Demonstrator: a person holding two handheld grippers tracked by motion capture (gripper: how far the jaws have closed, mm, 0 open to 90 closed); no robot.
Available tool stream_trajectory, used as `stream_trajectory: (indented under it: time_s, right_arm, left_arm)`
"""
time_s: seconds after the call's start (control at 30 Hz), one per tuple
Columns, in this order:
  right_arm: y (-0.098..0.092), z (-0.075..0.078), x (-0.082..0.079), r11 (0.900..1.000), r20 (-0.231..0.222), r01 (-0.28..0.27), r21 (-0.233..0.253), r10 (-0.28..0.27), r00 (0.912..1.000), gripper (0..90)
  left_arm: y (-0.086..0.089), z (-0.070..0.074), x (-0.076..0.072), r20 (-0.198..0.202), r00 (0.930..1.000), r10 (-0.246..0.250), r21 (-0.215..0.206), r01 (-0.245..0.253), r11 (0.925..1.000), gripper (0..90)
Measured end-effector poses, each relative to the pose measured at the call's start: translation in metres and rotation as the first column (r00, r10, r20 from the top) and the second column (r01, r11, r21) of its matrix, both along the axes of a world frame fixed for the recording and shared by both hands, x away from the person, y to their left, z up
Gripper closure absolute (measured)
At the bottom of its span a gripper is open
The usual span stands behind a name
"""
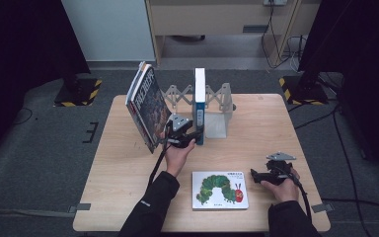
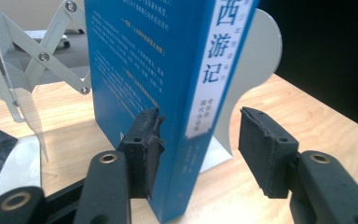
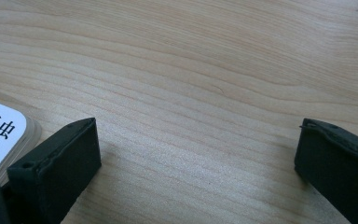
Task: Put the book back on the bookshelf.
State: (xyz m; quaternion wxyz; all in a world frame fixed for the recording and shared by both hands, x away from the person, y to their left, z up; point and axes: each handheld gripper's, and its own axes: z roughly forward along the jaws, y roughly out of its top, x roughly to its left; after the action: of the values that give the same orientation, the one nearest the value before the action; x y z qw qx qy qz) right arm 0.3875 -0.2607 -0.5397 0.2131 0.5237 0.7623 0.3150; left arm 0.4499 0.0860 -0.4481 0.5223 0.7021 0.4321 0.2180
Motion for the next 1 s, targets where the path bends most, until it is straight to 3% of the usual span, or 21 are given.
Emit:
stream_trajectory:
  time_s: [0.27, 0.47, 0.57, 0.73, 1.0]
  right_arm:
    - [0.000, 0.000, 0.000, 1.000, 0.000, 0.000, 0.000, 0.000, 1.0000, 0.5]
    - [0.000, 0.000, 0.000, 1.000, 0.000, 0.000, 0.000, 0.000, 1.0000, 0.5]
    - [0.000, 0.000, 0.000, 1.000, 0.000, 0.000, 0.000, 0.000, 1.0000, 0.5]
    - [0.000, 0.000, 0.000, 1.000, 0.000, 0.001, 0.000, -0.001, 1.0000, 0.5]
    - [0.001, 0.000, 0.000, 1.000, 0.003, 0.005, -0.004, -0.005, 1.0000, 0.7]
  left_arm:
    - [0.019, 0.016, -0.023, -0.037, 0.9973, -0.063, 0.040, 0.065, 0.9971, 45.5]
    - [0.031, 0.023, -0.040, -0.040, 0.9963, -0.076, 0.084, 0.079, 0.9933, 44.5]
    - [0.036, 0.025, -0.047, -0.052, 0.9948, -0.088, 0.083, 0.092, 0.9923, 43.6]
    - [0.045, 0.022, -0.064, -0.077, 0.9898, -0.120, 0.118, 0.128, 0.9847, 42.0]
    - [0.050, 0.005, -0.087, -0.131, 0.9788, -0.157, 0.144, 0.175, 0.9739, 38.2]
